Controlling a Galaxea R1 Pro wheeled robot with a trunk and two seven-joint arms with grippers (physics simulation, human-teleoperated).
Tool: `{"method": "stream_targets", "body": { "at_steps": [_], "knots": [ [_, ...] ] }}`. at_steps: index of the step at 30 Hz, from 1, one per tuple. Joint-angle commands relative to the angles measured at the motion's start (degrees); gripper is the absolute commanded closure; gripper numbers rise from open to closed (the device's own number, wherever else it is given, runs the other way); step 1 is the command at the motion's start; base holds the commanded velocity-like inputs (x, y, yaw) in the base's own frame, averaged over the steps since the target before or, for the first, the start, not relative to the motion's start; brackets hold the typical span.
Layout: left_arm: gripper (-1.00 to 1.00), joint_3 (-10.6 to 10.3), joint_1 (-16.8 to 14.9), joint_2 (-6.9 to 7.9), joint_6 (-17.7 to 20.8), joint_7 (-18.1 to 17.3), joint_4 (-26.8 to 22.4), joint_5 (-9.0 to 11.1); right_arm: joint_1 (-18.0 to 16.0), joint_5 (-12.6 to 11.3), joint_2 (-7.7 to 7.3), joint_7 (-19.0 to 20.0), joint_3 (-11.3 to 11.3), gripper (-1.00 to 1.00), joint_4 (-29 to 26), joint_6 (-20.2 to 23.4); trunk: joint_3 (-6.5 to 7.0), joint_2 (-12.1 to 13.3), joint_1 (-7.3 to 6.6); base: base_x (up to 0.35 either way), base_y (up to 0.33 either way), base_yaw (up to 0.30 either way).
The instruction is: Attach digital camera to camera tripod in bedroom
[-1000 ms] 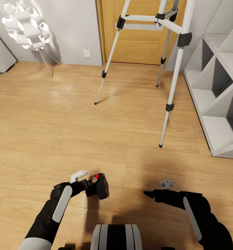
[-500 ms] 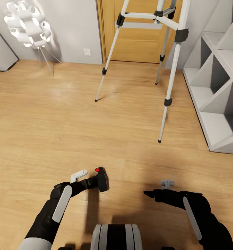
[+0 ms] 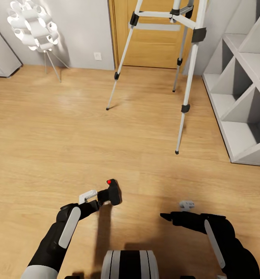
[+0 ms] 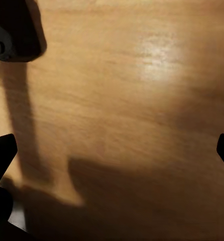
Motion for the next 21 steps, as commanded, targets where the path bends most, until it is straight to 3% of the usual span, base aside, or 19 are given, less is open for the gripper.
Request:
{"method": "stream_targets", "body": {
  "at_steps": [1, 21],
  "knots": [
    [-1.00, 0.0, 0.0, -0.03, 0.2, 0.5, -0.1, 0.6, 0.0, -0.3, 0.00, 0.0, -0.1, -1.00, 0.0, 0.4, -0.03, 0.0, -0.03, -0.151, 0.000, 0.000],
    [-1.00, 0.0, 0.0, 0.06, 0.2, 0.5, 0.0, 0.7, 0.0, -0.2, 0.00, 0.1, 0.0, -1.00, -0.4, 0.7, -0.03, 0.0, -0.03, -0.020, 0.000, -0.001]
  ]
}}
